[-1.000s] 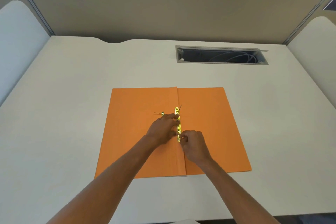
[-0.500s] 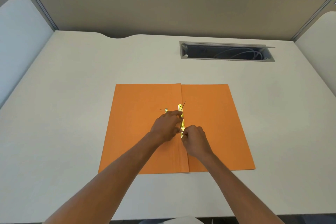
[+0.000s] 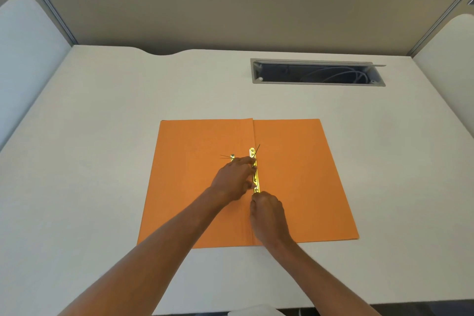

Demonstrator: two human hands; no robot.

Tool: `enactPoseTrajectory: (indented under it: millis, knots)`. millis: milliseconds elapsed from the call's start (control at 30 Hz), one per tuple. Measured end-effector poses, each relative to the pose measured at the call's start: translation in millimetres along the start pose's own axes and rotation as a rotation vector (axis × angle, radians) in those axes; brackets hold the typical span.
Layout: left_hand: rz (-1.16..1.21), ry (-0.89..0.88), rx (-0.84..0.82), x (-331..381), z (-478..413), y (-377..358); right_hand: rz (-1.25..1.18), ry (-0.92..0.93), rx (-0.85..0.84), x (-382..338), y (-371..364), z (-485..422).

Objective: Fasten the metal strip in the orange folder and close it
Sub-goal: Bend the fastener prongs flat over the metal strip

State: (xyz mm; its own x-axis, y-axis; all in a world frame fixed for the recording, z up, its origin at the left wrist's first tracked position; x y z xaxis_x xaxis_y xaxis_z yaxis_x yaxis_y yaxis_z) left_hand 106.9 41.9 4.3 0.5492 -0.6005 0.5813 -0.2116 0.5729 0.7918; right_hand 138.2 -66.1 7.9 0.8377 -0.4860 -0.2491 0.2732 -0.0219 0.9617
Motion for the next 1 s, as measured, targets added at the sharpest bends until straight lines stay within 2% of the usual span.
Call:
enactPoseTrajectory:
  millis: [333,600,700,800,1000]
  knots:
    - [0.018,-0.012,0.000,-0.2,1.9,1.7,-0.093,0.002,-0.035,21.3,4.0,-6.3]
    - [-0.010,-0.027,0.004,2.9,3.1,2.2,-0.131,0.010,-0.157,38.9,2.5,-22.2]
    - [-0.048,-0.042,0.026,6.0,3.9,3.7,-0.278,-0.044,-0.083,51.5,24.6,-49.1]
    - [-0.073,-0.063,0.058,9.5,5.0,4.8,-0.399,-0.013,0.007,48.9,44.2,-81.4]
    - [-0.077,-0.059,0.081,12.0,4.3,5.9,-0.347,0.104,-0.021,28.3,40.1,-124.8]
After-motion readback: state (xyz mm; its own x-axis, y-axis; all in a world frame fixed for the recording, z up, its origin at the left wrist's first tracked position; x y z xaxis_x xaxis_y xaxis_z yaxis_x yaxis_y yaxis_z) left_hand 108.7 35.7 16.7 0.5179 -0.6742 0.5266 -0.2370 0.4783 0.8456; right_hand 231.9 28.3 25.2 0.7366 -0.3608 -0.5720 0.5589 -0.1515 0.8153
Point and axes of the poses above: each hand's wrist, its own z-axis away from the middle knuckle, its own y-axis out of the back of the hand, x = y × z, the point moved 8 cm from there along -z, towards the middle knuckle, and after that the axes turned 11 degrees about z, right-handed, at the moved point
